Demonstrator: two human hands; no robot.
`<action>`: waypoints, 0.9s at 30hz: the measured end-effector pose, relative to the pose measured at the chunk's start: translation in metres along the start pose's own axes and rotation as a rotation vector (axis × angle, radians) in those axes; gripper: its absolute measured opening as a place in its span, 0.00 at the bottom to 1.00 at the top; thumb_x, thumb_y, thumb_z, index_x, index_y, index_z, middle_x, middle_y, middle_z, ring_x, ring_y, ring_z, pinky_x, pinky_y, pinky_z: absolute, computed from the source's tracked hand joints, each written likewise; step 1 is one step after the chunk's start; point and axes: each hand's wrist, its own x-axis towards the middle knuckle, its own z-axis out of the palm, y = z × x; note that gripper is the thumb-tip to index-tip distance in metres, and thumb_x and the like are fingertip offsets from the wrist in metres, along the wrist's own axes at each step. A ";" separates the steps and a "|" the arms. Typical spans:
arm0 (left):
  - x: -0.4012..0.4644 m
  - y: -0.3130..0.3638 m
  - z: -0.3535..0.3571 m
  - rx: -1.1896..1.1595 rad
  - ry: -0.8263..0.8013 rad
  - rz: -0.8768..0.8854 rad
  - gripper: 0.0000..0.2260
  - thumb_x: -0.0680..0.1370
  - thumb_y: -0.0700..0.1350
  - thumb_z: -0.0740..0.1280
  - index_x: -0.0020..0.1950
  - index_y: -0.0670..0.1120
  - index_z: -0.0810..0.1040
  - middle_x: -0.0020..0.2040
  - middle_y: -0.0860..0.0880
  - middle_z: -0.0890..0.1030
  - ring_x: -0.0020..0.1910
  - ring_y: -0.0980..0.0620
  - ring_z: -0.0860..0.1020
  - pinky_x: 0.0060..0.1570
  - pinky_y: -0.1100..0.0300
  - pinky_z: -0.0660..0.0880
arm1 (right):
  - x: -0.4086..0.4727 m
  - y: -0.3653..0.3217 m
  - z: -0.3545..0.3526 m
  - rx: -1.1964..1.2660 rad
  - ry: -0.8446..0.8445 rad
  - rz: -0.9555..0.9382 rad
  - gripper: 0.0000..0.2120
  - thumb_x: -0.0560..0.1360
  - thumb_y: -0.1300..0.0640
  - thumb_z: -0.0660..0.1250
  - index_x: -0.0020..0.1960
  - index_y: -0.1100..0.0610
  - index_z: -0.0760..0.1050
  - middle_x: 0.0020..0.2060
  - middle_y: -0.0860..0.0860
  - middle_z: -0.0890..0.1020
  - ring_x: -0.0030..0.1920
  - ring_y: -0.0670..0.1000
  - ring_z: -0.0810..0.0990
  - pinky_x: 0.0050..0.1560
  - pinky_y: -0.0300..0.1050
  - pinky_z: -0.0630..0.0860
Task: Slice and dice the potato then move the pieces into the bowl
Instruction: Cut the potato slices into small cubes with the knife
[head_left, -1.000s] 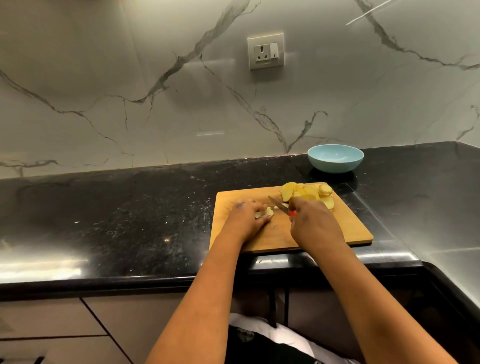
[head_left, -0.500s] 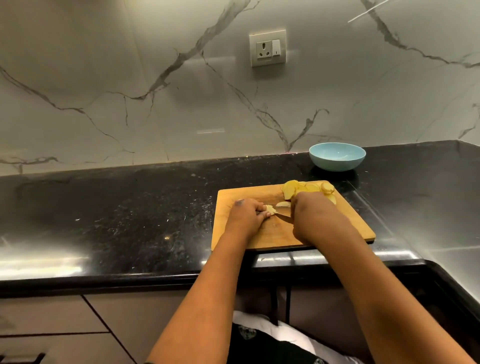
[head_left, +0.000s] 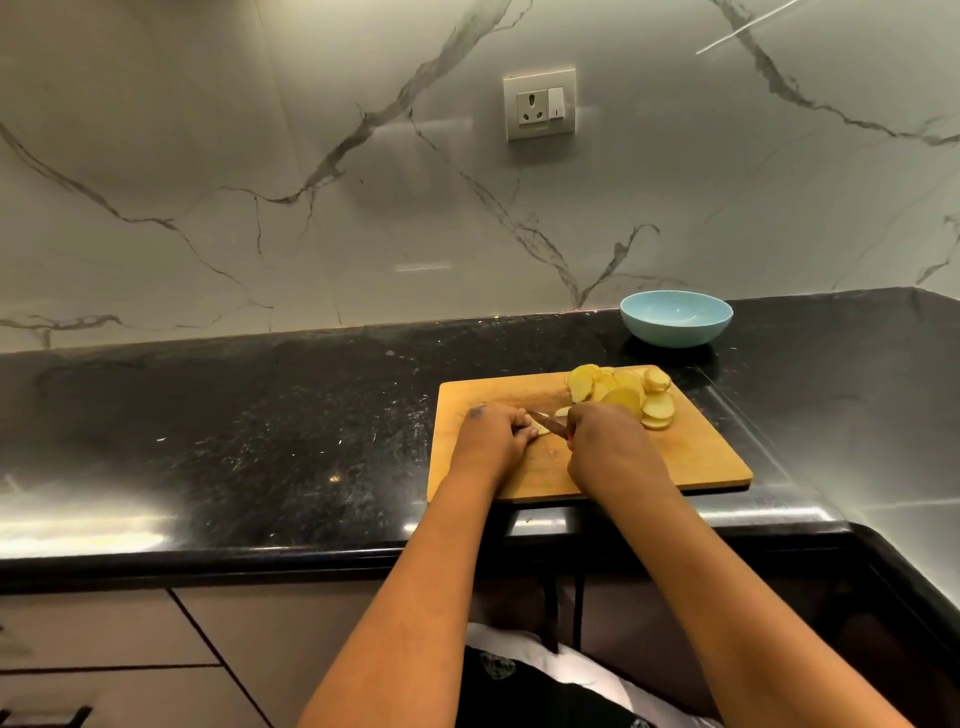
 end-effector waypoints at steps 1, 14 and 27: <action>0.000 -0.001 0.001 -0.001 -0.003 0.003 0.09 0.78 0.43 0.69 0.55 0.42 0.85 0.56 0.46 0.84 0.59 0.49 0.79 0.60 0.61 0.70 | 0.000 -0.002 -0.001 -0.032 0.001 -0.017 0.09 0.76 0.63 0.66 0.55 0.54 0.78 0.41 0.49 0.73 0.40 0.48 0.74 0.42 0.41 0.76; -0.005 -0.004 -0.002 -0.030 0.066 -0.032 0.11 0.77 0.44 0.71 0.58 0.42 0.83 0.55 0.46 0.84 0.53 0.52 0.80 0.54 0.65 0.71 | -0.006 0.007 -0.042 -0.027 -0.133 0.017 0.11 0.76 0.58 0.69 0.58 0.52 0.77 0.52 0.52 0.79 0.48 0.50 0.77 0.52 0.46 0.79; -0.005 -0.003 0.000 -0.001 0.076 -0.024 0.07 0.77 0.42 0.70 0.52 0.42 0.85 0.52 0.46 0.84 0.50 0.52 0.80 0.51 0.66 0.70 | 0.005 -0.008 -0.023 -0.151 -0.124 -0.009 0.16 0.73 0.65 0.70 0.59 0.56 0.77 0.39 0.51 0.71 0.38 0.50 0.73 0.43 0.44 0.76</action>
